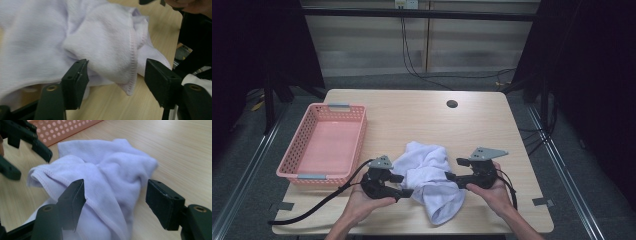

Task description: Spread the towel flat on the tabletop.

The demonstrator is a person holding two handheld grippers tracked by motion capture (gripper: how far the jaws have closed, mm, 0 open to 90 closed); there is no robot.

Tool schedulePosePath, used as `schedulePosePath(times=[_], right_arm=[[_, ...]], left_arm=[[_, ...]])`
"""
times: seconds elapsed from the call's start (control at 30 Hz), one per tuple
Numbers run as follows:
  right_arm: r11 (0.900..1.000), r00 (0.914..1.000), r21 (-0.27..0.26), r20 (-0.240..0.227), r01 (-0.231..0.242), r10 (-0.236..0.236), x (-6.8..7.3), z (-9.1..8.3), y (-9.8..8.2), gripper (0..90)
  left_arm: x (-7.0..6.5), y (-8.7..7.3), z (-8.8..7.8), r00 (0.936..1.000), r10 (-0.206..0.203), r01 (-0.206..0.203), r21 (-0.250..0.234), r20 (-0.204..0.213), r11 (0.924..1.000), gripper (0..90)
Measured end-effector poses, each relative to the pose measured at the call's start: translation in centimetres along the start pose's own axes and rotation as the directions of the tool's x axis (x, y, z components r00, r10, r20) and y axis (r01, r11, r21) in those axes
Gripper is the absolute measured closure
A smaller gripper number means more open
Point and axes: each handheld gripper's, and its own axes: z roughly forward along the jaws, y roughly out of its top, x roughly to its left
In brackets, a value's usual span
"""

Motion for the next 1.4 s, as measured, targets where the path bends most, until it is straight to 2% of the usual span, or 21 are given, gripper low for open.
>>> schedulePosePath(times=[0.1, 0.13, 0.17, 0.2, 0.23, 0.37, 0.4, 0.53, 0.57, 0.7, 0.8, 0.83, 0.87, 0.9, 0.93, 1.0, 1.1, 1.17, 1.3, 1.37, 1.4], right_arm=[[1.0, 0.9992, 0.006, -0.034, 0.021, -0.021, 0.5, 1.6, 0.7, 32.8], [0.999, 0.997, 0.019, -0.071, 0.031, -0.03, 1.0, 2.7, 0.7, 33.2], [0.999, 0.997, 0.019, -0.071, 0.031, -0.03, 1.0, 2.7, 0.7, 33.2], [0.999, 0.9962, 0.029, -0.077, 0.043, -0.041, 1.1, 3.1, 0.7, 33.2], [0.997, 0.9923, 0.047, -0.11, 0.063, -0.057, 1.5, 3.9, 0.6, 33.2], [0.995, 0.9894, 0.068, -0.128, 0.078, -0.069, 1.9, 4.7, 0.3, 33.9], [0.994, 0.9889, 0.069, -0.131, 0.08, -0.071, 2.0, 4.7, 0.3, 34.0], [0.993, 0.9834, 0.07, -0.163, 0.092, -0.079, 2.3, 4.5, 0.4, 37.1], [0.992, 0.9854, 0.071, -0.145, 0.101, -0.089, 2.5, 4.4, 0.5, 42.7], [0.994, 0.988, 0.062, -0.132, 0.089, -0.081, 2.2, 4.4, 0.8, 42.7], [0.998, 0.9927, 0.036, -0.112, 0.05, -0.045, 1.4, 4.4, 1.1, 53.6], [0.998, 0.9944, 0.039, -0.1, 0.039, -0.035, 0.9, 4.5, 1.2, 69.1], [0.998, 0.9944, 0.039, -0.1, 0.039, -0.035, 0.9, 4.5, 1.2, 69.1], [0.999, 0.9948, 0.03, -0.099, 0.025, -0.022, 0.6, 4.4, 1.3, 82.7], [0.999, 0.9948, 0.03, -0.099, 0.025, -0.022, 0.6, 4.4, 1.3, 82.7], [1.0, 0.9966, 0.021, -0.082, 0.01, -0.008, 0.2, 4.0, 1.5, 84.3], [1.0, 0.9974, -0.003, -0.07, -0.016, 0.016, -0.5, 3.3, 1.8, 85.0], [1.0, 0.9975, -0.008, -0.067, -0.025, 0.024, -1.0, 2.9, 1.8, 84.9], [0.999, 0.9966, -0.006, -0.076, -0.032, 0.032, -1.2, 3.0, 1.7, 84.7], [0.999, 0.996, 0.0, -0.083, -0.032, 0.032, -1.0, 3.3, 1.7, 84.8], [0.999, 0.996, 0.0, -0.083, -0.032, 0.032, -1.0, 3.3, 1.7, 84.8]], left_arm=[[-0.3, -0.3, 1.2, 0.9984, 0.041, -0.039, 0.053, -0.038, 0.9978, 40.6], [0.2, -0.3, 1.5, 0.9988, 0.035, -0.033, 0.07, -0.034, 0.997, 59.2], [0.2, -0.3, 1.5, 0.9988, 0.035, -0.033, 0.07, -0.034, 0.997, 63.3], [0.4, -0.2, 1.4, 0.9977, 0.051, -0.048, 0.069, -0.044, 0.9965, 63.3], [0.5, 0.0, 1.3, 0.9975, 0.053, -0.051, 0.056, -0.046, 0.9972, 74.4], [1.0, 1.0, 0.2, 0.9969, 0.043, -0.044, -0.011, -0.066, 0.999, 84.1], [1.3, 1.5, -0.5, 0.9968, 0.022, -0.026, -0.056, -0.078, 0.9981, 84.5], [1.7, 2.1, -1.1, 0.9968, -0.003, -0.006, -0.118, -0.08, 0.993, 84.5], [1.8, 2.6, -1.0, 0.9974, 0.002, -0.011, -0.123, -0.072, 0.9924, 84.5], [1.7, 3.0, -0.2, 0.9983, 0.009, -0.016, -0.116, -0.058, 0.9931, 84.5], [1.8, 2.8, 0.5, 0.9983, -0.003, -0.004, -0.109, -0.058, 0.994, 82.4], [1.9, 2.7, 0.6, 0.998, -0.007, 0.001, -0.094, -0.063, 0.9956, 78.2], [1.9, 2.6, 0.7, 0.9976, -0.015, 0.008, -0.094, -0.068, 0.9956, 78.2], [1.7, 2.6, 0.6, 0.9975, -0.014, 0.008, -0.086, -0.07, 0.9963, 71.5], [1.6, 2.6, 0.5, 0.9976, -0.011, 0.005, -0.084, -0.068, 0.9965, 71.5], [1.0, 2.5, 0.0, 0.9978, -0.015, 0.01, -0.084, -0.065, 0.9964, 58.9], [-0.4, 1.8, -1.3, 0.9952, 0.009, -0.016, -0.073, -0.098, 0.9972, 56.2], [-1.3, 0.7, -2.2, 0.9949, -0.013, 0.004, -0.084, -0.1, 0.9964, 52.9], [-2.0, -0.5, -2.4, 0.9937, -0.031, 0.02, -0.099, -0.108, 0.9948, 54.5], [-2.3, -0.6, -1.3, 0.9974, -0.044, 0.038, -0.103, -0.057, 0.994, 55.6], [-2.3, -0.6, -1.3, 0.9974, -0.044, 0.038, -0.103, -0.057, 0.994, 58.9]])
